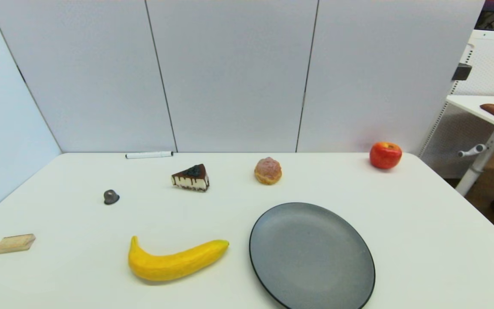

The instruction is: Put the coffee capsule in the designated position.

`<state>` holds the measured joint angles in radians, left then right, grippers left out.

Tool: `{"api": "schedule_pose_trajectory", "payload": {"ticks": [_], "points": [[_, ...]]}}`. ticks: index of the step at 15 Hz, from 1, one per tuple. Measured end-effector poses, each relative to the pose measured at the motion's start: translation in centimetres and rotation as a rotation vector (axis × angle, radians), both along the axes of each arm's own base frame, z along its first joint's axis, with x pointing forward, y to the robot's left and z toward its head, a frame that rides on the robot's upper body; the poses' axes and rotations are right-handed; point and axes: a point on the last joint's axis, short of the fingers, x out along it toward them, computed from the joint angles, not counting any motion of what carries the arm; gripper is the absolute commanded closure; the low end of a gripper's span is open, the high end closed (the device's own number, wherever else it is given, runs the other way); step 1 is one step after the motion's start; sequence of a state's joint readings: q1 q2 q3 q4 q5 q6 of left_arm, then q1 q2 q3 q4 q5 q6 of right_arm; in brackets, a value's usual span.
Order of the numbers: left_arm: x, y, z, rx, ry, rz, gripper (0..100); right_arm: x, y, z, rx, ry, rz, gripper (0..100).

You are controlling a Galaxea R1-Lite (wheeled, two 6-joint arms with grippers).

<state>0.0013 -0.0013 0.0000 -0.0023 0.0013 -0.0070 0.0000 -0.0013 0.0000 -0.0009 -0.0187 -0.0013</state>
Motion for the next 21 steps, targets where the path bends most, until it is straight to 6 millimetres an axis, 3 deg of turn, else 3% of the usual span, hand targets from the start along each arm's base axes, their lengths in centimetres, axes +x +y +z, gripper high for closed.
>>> {"api": "schedule_pose_trajectory", "payload": {"ticks": [4,8,11,14,18,21], "points": [[0.3,0.0,0.4,0.0,0.03,0.003,0,0.0,0.0,0.0,0.0,0.0,0.0,0],[2.6,0.0,5.3,-0.018,0.135,0.005,0,0.0,0.0,0.0,0.0,-0.001,0.0,0],[6.5,0.0,9.6,-0.041,0.233,0.007,0,0.0,0.0,0.0,0.0,0.0,0.0,0],[12.2,0.0,12.3,-0.049,0.322,0.011,0,0.0,0.0,0.0,0.0,0.0,0.0,0],[19.6,-0.1,11.8,-0.045,0.325,0.01,0,0.0,0.0,0.0,0.0,0.0,0.0,0],[22.2,0.0,8.7,-0.036,0.316,0.015,0,0.0,0.0,0.0,0.0,0.0,0.001,0]]}}
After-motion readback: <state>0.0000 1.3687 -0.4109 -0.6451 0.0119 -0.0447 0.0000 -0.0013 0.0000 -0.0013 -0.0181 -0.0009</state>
